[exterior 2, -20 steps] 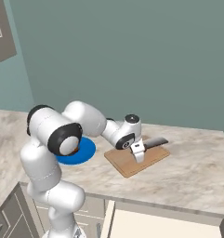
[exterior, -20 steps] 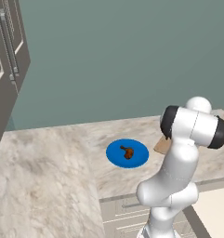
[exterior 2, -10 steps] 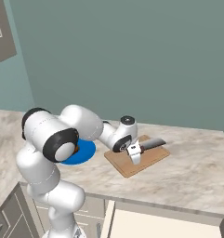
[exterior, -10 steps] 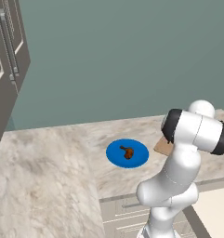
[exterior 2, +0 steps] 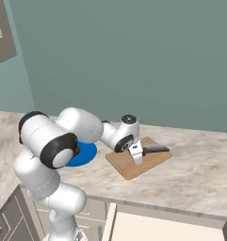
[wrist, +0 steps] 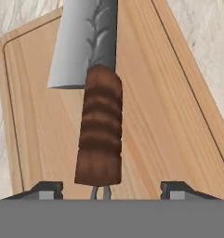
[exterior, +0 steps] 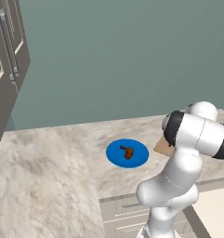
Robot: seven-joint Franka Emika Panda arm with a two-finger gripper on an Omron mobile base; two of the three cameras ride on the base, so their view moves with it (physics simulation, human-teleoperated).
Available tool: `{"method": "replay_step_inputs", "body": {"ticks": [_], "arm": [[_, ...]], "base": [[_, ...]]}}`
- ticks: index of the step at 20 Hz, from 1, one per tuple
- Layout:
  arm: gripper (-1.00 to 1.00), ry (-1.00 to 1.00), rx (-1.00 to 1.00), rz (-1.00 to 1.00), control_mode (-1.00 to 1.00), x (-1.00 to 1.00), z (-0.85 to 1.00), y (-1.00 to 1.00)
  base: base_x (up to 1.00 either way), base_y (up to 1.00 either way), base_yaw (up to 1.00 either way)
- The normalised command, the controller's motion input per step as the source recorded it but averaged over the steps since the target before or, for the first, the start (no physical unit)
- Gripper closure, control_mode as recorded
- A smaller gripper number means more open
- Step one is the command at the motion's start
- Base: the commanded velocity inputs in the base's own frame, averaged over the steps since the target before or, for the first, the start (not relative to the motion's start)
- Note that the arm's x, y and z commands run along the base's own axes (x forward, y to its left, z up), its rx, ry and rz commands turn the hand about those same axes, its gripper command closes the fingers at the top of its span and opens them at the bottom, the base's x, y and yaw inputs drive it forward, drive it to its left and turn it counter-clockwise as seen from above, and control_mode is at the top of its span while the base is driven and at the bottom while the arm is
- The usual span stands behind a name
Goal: Pick up the knife from the drawer and place it on the cutting board. Then place the meat from the plate to the cutting board.
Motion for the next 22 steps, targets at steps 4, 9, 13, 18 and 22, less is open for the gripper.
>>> {"method": "replay_step_inputs", "body": {"ticks": [4, 9, 13, 18, 22], "arm": [[-1.0, 0.03, 0.0, -0.01, -1.0, 0.0, 0.8, 0.07], [-1.0, 0.05, 0.0, -0.01, -1.0, -0.01, 0.99, 0.19], [-1.0, 0.08, -0.01, 0.0, -1.0, -0.14, 1.0, 0.19], [-1.0, 0.1, 0.0, 0.0, -1.0, -0.16, 1.0, 0.11], [-1.0, 0.17, 0.0, 0.0, -1.0, -0.15, 1.0, 0.01]], "base": [[0.0, 0.0, 0.0], [0.0, 0.0, 0.0], [0.0, 0.0, 0.0], [0.0, 0.0, 0.0], [0.0, 0.0, 0.0]]}}
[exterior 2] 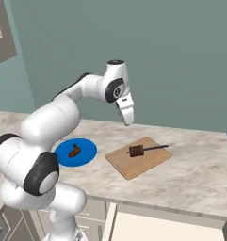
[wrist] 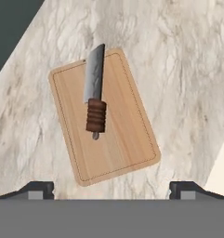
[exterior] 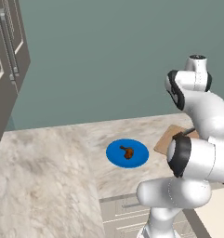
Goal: Pick up the knife from the drawer and place it on the cutting board. Then place the meat from the plate to the cutting board.
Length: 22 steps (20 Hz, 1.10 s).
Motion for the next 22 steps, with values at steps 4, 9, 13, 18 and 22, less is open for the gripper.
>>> {"method": "replay_step_inputs", "body": {"ticks": [4, 9, 13, 18, 22], "arm": [[-1.0, 0.11, 0.0, 0.01, -1.0, -0.23, 1.0, 0.0], [-1.0, -0.05, 0.07, 0.07, -1.0, -0.35, 0.92, -0.07], [-1.0, -0.18, 0.09, 0.04, -1.0, -0.18, 0.22, -0.1], [-1.0, -0.01, -0.01, 0.09, -1.0, -0.19, -0.25, 0.08], [-1.0, -0.01, -0.11, 0.2, -1.0, -0.25, -0.78, 0.47]], "base": [[0.0, 0.0, 0.0], [0.0, 0.0, 0.0], [0.0, 0.0, 0.0], [0.0, 0.0, 0.0], [0.0, 0.0, 0.0]]}}
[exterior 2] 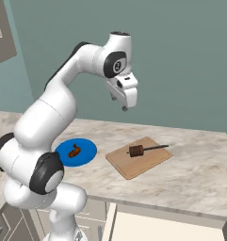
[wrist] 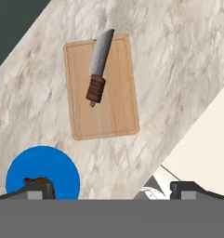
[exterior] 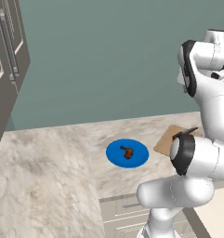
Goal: Pick up the knife from the drawer and place it on the cutting board. Then place the meat from the plate to the cutting board.
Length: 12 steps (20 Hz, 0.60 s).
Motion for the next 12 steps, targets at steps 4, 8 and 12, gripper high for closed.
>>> {"method": "replay_step_inputs", "body": {"ticks": [4, 8, 12], "arm": [[-1.0, -0.14, -0.15, 0.26, -1.0, -0.03, -0.83, 0.3], [-1.0, -0.25, 0.0, 0.17, -1.0, 0.0, -0.02, 0.2], [-1.0, -0.17, 0.0, 0.24, -1.0, 0.0, -0.05, 0.42]], "base": [[0.0, 0.0, 0.0], [0.0, 0.0, 0.0], [0.0, 0.0, 0.0]]}}
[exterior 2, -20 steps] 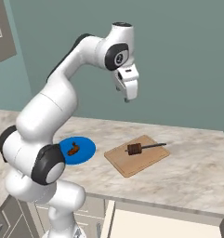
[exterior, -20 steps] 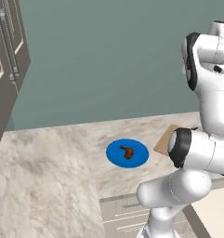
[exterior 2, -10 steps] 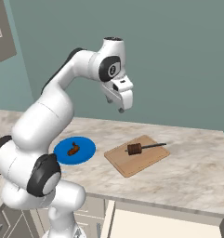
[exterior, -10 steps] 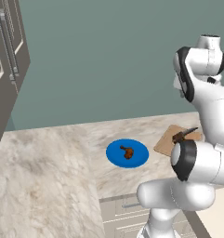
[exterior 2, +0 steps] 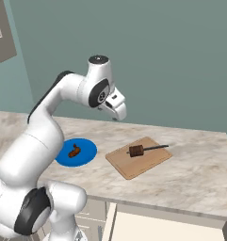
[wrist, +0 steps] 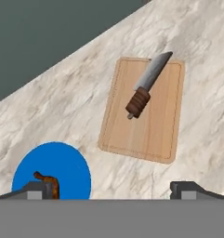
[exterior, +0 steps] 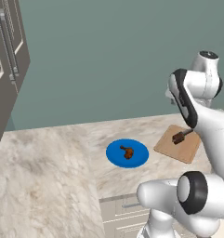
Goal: Pick up the knife from the drawer and place it on the cutting board. Then place the meat from the plate to the cutting board.
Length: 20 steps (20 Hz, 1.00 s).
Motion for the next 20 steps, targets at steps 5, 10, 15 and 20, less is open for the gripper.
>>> {"method": "replay_step_inputs", "body": {"ticks": [5, 10, 15, 20], "arm": [[-1.0, 0.0, 0.0, 0.25, -1.0, 0.0, 0.0, 0.84], [-1.0, 0.0, -0.01, 0.25, -1.0, 0.0, -0.07, 1.0], [-1.0, 0.02, -0.06, 0.25, -1.0, 0.0, -0.23, 0.77], [-1.0, 0.07, -0.09, 0.22, -1.0, 0.0, -0.29, 0.31]], "base": [[0.0, 0.0, 0.0], [0.0, 0.0, 0.0], [0.0, 0.0, 0.0], [0.0, 0.0, 0.0]]}}
